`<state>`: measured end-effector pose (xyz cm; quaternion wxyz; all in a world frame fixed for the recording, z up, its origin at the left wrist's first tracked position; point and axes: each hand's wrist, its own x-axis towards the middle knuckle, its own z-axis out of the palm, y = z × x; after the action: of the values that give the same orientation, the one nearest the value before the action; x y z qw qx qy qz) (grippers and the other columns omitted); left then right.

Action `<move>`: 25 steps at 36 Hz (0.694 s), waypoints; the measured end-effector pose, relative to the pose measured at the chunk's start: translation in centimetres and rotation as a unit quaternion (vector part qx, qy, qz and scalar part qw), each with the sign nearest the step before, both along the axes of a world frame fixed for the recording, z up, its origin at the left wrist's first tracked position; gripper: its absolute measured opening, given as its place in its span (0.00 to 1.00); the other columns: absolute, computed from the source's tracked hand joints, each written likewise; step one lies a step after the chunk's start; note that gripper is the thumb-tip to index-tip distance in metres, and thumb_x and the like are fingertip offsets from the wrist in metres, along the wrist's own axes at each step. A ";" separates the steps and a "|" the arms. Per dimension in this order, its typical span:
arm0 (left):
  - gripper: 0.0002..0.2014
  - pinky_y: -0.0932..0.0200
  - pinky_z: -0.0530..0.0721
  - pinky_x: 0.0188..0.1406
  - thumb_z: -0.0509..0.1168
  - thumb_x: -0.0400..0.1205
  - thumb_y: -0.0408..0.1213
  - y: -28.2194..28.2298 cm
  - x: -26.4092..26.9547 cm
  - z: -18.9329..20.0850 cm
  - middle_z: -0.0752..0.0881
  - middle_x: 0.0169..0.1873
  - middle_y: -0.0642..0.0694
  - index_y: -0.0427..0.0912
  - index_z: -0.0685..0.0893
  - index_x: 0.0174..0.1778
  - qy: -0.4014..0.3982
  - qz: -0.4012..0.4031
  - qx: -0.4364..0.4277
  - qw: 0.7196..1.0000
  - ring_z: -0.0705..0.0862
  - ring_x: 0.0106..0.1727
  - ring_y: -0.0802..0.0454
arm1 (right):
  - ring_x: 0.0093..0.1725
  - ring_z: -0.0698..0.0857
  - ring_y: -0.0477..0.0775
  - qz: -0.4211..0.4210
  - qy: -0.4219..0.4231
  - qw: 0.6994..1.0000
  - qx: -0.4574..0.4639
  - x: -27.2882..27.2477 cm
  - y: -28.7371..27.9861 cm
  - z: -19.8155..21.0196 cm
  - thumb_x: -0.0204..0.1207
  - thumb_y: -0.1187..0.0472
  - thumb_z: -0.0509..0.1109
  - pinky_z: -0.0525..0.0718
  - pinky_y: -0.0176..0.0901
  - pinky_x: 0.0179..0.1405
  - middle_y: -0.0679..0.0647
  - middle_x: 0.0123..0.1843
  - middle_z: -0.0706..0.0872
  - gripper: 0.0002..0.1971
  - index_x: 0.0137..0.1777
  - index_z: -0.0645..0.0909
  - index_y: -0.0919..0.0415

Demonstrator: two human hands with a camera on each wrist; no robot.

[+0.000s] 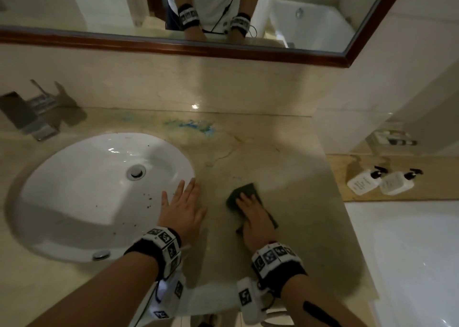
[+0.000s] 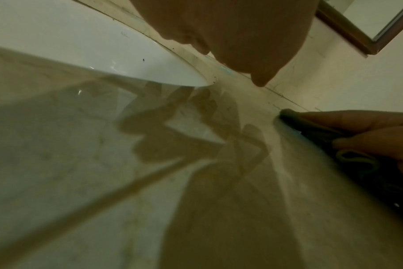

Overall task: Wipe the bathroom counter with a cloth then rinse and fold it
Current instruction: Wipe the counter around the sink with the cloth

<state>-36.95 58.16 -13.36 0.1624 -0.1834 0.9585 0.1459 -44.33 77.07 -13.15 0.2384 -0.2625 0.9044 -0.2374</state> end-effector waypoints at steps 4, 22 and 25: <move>0.32 0.38 0.37 0.79 0.42 0.87 0.55 -0.8 0.5 0.9 0.35 0.83 0.54 0.51 0.37 0.83 0.001 0.004 -0.002 1.000 0.34 0.83 0.53 | 0.82 0.59 0.53 -0.029 -0.130 0.990 -0.053 -1.1 0.2 2.0 0.81 0.76 0.51 0.56 0.41 0.80 0.47 0.80 0.67 0.27 0.74 0.73 0.53; 0.44 0.26 0.37 0.75 0.42 0.76 0.73 -3.0 3.9 -1.6 0.22 0.74 0.57 0.57 0.20 0.73 -0.065 0.054 0.021 0.996 0.27 0.81 0.48 | 0.83 0.51 0.65 -0.306 0.077 0.935 0.159 -5.3 5.2 -1.5 0.79 0.64 0.63 0.52 0.58 0.82 0.58 0.85 0.50 0.35 0.83 0.51 0.59; 0.45 0.25 0.38 0.75 0.41 0.74 0.75 -3.0 3.9 -1.6 0.20 0.74 0.56 0.58 0.18 0.72 -0.075 0.065 0.016 0.995 0.27 0.81 0.46 | 0.84 0.48 0.65 -0.301 0.056 0.939 0.159 -3.8 2.9 -1.6 0.80 0.61 0.59 0.52 0.58 0.82 0.58 0.86 0.47 0.34 0.84 0.48 0.59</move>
<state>-33.03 55.21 -14.95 0.2270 -0.2533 0.9271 0.1576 -48.16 79.98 -14.76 0.1433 0.0508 0.9789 -0.1365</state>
